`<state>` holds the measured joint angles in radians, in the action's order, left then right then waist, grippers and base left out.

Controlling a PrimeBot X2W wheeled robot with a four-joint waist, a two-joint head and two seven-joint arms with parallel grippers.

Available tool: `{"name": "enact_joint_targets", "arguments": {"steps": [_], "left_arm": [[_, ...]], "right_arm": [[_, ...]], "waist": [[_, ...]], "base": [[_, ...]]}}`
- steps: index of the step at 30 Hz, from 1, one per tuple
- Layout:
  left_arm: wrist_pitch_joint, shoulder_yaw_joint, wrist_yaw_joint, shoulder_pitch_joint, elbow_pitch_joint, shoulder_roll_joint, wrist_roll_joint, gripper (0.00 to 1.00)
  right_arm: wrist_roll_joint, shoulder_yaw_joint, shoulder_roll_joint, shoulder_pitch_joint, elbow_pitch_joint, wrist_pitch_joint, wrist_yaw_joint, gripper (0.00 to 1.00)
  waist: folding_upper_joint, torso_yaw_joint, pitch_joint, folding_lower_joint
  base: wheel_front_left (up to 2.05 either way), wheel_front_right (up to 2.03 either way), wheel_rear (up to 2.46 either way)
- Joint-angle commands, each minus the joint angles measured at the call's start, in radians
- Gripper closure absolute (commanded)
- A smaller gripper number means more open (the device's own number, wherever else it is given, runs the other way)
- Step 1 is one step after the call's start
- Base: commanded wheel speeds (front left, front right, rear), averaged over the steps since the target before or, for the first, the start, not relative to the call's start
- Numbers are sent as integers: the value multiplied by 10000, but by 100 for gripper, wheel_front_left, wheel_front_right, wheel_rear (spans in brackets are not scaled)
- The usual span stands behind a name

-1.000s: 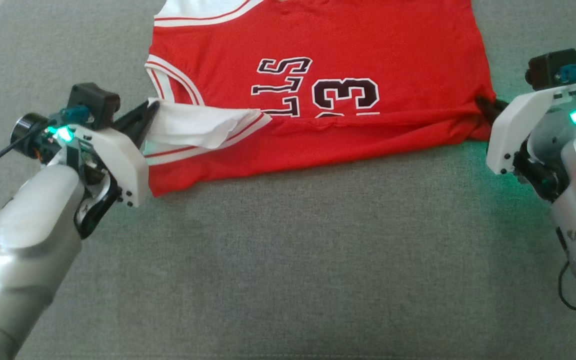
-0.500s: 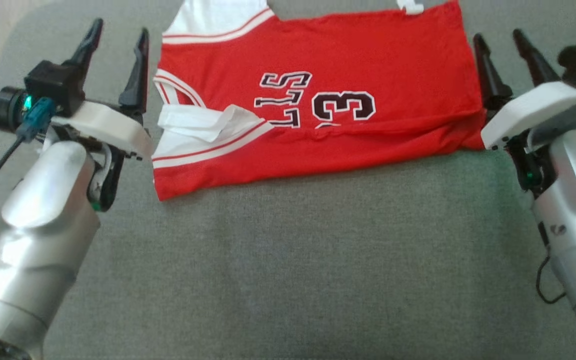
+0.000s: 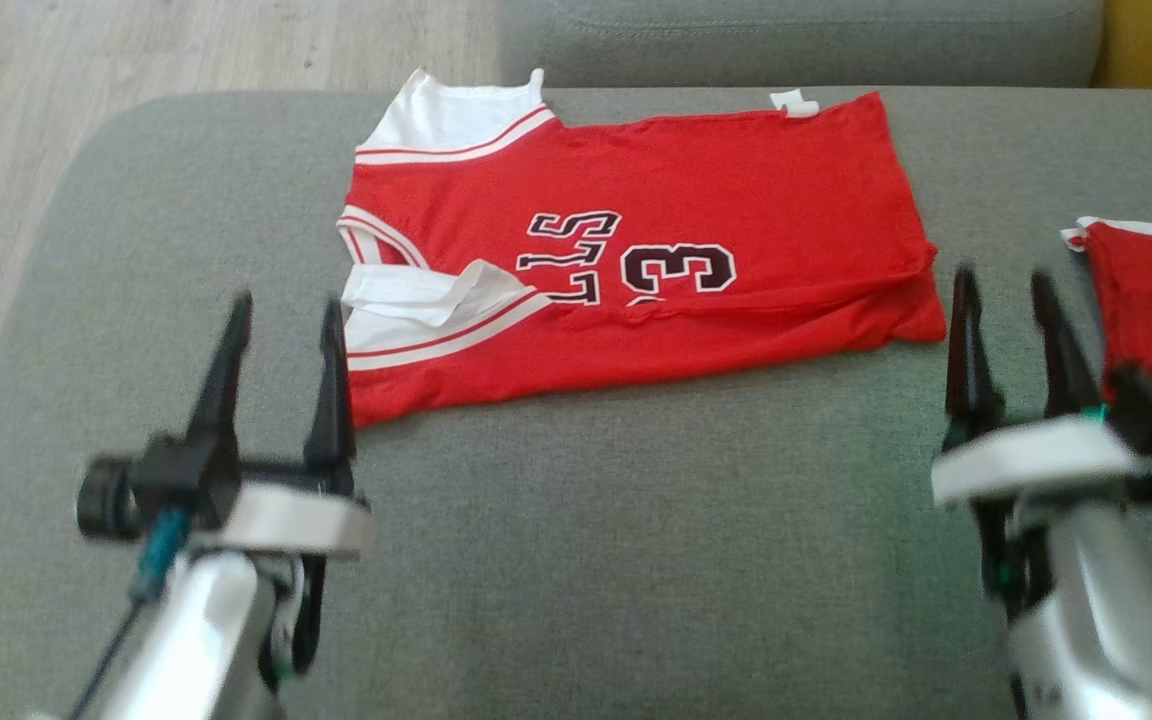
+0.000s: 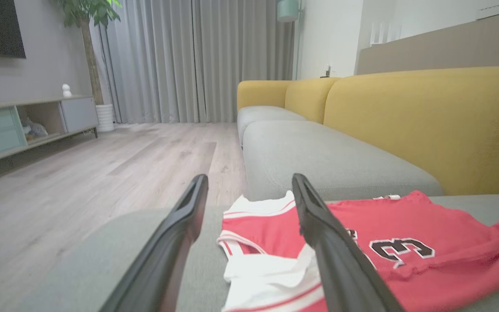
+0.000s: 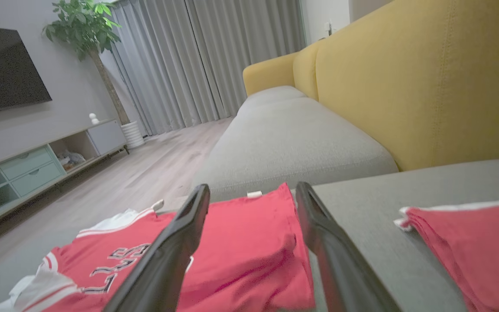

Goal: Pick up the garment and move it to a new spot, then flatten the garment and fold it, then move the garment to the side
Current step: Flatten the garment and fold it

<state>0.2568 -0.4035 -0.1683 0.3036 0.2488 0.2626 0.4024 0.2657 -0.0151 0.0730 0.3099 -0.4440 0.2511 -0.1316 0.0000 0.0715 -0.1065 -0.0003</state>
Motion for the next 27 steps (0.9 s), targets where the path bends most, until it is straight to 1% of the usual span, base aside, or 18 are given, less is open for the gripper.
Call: {"name": "enact_joint_targets", "arguments": {"steps": [1, 3, 5, 8, 11, 15, 17, 20, 25, 27], "left_arm": [[48, 622, -41, 61, -364, 90, -186, 0], [48, 797, -45, -188, -379, 15, -255, 0], [48, 1207, -2, -554, -398, -190, -302, 0], [48, 1341, 356, -686, -281, -358, -644, 0], [48, 1349, 649, -558, 172, -465, -847, 0], [6, 1204, 955, -85, 1321, -478, -949, 0], [-269, 1152, 1065, 237, 1991, -494, -883, 0], [-689, 1160, 1170, 770, 2927, -461, -774, 0], [-1058, 1196, 1155, 1518, 4245, -347, -741, 0], [-1327, 1141, 1281, 1705, 4711, -343, -682, 0]], "right_arm": [[-178, 163, -131, -225, 620, 103, 9, 0], [-296, 159, -169, -491, 844, 104, 9, 0], [-392, 133, -209, -869, 1127, 104, 9, 0], [-139, 326, -221, -1054, 1369, 105, 9, 0], [-95, 536, -224, -1005, 1507, 105, 9, 0], [-59, 707, -225, -808, 1619, 106, 9, 0], [-42, 792, -225, -733, 1668, 106, 9, 0], [5, 830, -226, -632, 1700, 106, 9, 0], [71, 835, -226, -508, 1772, 106, 9, 0], [113, 809, -226, -466, 1798, 106, 9, 0]], "waist": [[0, -47, 36, 3], [0, -75, 24, 3], [0, -130, -23, 3], [0, -186, -153, 3], [0, -272, -322, 3], [0, -444, -669, 3], [0, -536, -893, 3], [0, -677, -1245, 3], [0, -880, -1692, 3], [0, -948, -1800, 3]], "base": [[0, 0, 0], [0, 0, 0], [0, 0, 0], [0, 0, 0], [0, 0, 0], [0, 0, 0], [0, 0, 0], [0, 0, 0], [0, 0, 0], [0, 0, 0]]}}
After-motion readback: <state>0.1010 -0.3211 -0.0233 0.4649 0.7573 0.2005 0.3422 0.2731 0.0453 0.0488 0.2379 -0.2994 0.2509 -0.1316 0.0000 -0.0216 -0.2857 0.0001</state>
